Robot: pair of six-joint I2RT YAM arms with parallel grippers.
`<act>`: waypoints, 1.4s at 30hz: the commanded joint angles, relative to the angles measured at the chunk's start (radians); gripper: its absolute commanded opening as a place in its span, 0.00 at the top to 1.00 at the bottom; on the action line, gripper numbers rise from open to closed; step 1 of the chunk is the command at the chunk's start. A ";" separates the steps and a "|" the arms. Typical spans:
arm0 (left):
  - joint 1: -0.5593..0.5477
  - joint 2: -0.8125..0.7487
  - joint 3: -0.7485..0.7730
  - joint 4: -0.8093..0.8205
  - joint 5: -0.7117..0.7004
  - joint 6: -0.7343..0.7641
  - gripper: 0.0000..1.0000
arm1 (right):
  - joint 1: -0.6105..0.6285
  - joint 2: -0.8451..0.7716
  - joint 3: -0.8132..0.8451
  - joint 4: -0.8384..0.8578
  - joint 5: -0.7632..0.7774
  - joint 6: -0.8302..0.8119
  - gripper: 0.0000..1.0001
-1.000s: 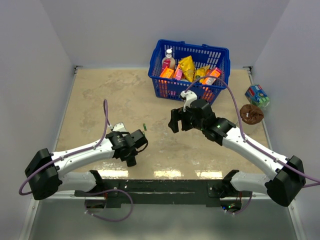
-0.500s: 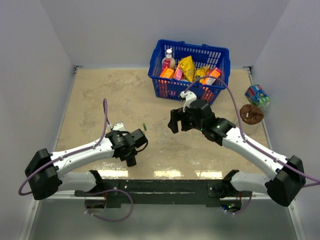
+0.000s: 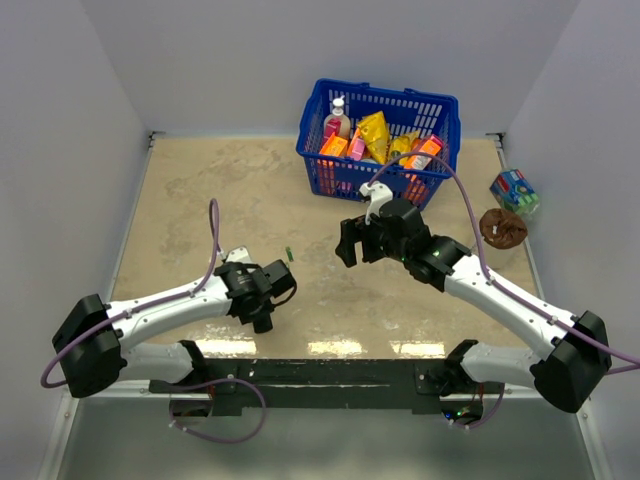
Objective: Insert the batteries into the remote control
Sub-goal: Load the battery cover into the remote control.
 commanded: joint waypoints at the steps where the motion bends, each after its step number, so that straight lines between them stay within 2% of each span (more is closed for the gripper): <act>1: -0.007 0.000 -0.011 0.021 -0.014 -0.022 1.00 | 0.004 -0.019 0.010 0.030 -0.001 -0.018 0.15; 31: -0.010 -0.045 -0.028 0.037 -0.051 -0.075 1.00 | 0.006 -0.018 0.011 0.031 -0.004 -0.019 0.15; 42: -0.047 -0.025 -0.011 -0.015 -0.069 -0.137 1.00 | 0.006 -0.013 0.013 0.031 -0.006 -0.019 0.15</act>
